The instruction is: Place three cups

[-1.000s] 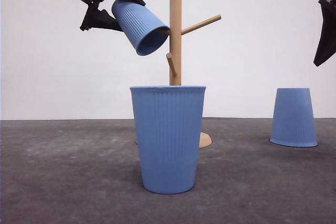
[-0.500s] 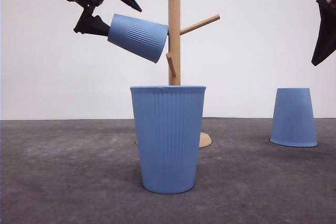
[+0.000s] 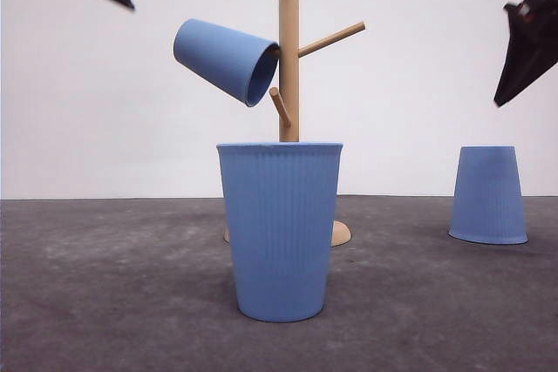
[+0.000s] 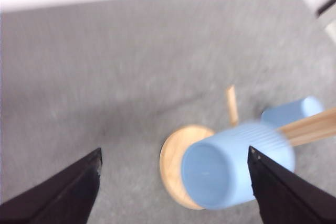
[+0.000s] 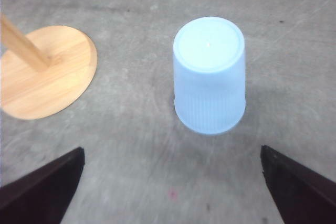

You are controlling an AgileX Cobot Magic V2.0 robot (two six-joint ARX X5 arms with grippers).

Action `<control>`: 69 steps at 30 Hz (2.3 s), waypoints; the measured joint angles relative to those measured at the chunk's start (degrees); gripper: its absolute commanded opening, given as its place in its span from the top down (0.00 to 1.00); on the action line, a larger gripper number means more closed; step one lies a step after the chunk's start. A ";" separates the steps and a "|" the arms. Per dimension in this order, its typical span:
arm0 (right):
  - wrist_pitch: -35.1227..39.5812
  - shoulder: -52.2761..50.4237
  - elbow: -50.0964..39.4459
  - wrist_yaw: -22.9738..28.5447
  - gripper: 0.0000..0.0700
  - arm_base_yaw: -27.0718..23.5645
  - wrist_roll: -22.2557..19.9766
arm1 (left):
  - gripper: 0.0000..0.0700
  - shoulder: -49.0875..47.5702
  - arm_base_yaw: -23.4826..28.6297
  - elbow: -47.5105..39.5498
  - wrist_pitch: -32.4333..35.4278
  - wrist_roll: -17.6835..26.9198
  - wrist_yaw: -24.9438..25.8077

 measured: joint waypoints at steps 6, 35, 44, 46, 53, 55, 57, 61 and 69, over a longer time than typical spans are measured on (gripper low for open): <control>8.83 8.90 0.02 0.02 0.00 0.02 0.00 | 0.25 -2.11 0.00 7.39 -5.89 0.16 -11.56; 22.69 31.36 11.23 -0.78 0.46 0.00 -1.09 | 0.26 -4.03 -8.05 -8.54 -6.68 -1.60 -29.87; 9.00 31.46 21.48 -9.97 0.50 -0.05 -0.83 | 0.27 -8.22 -7.56 -19.01 -6.68 -1.62 -34.91; 5.01 31.42 25.95 -12.68 0.50 -0.05 -0.83 | 0.27 -11.30 -7.27 -22.00 -6.68 -1.60 -35.37; -7.60 28.44 39.94 -22.74 0.50 -0.69 -0.81 | 0.27 -21.56 -5.45 -36.47 -6.58 -1.62 -35.51; -9.07 26.54 42.69 -24.26 0.50 -0.92 -0.81 | 0.27 -23.37 -4.96 -42.05 -6.03 -1.62 -35.49; -9.88 23.74 44.51 -25.34 0.50 -1.46 -0.81 | 0.27 -25.51 -4.74 -48.70 -3.57 -1.62 -35.47; -10.55 17.80 45.00 -29.21 0.50 -2.20 -0.81 | 0.27 -30.44 -4.80 -59.51 0.82 -1.79 -33.94; -13.29 16.11 45.35 -38.78 0.50 0.17 -0.83 | 0.27 -39.82 -4.91 -75.66 5.42 -1.80 -32.03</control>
